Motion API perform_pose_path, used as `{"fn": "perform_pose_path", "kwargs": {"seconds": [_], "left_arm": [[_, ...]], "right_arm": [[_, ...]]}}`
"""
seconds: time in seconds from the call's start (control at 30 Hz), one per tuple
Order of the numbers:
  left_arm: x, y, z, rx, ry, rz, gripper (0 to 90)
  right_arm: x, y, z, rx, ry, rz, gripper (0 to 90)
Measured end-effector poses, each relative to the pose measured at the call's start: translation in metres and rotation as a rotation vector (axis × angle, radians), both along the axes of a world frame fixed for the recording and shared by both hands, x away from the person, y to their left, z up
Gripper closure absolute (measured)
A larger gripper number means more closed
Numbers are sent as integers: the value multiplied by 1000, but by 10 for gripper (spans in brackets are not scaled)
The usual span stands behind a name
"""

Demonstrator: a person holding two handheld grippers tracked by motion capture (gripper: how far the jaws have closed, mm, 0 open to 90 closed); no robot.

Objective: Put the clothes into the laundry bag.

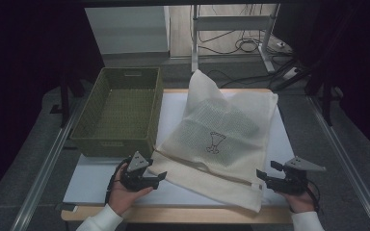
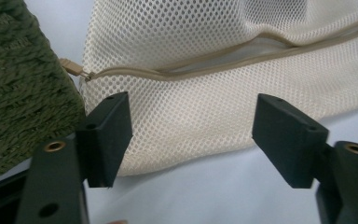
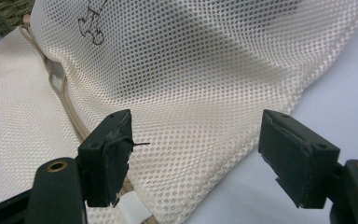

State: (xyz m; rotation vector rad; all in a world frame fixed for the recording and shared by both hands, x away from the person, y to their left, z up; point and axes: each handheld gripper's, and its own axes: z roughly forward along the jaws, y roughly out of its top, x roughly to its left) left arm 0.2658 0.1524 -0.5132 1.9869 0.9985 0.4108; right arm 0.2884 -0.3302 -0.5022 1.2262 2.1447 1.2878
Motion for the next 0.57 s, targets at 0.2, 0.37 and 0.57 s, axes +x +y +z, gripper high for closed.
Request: {"fn": "perform_pose_path", "kwargs": {"seconds": [0.2,0.37,0.57], "left_arm": [[0,1,-1,-3,7,-6,248],[3,2,-4,-8,25,-4,245],[6,1,-6,-14,38,11,244]], "right_arm": [[1,5,-1,-18,3,6,254],[2,3,1,-20,-5,4,252],[2,2,3,-4,-14,9,251]]}}
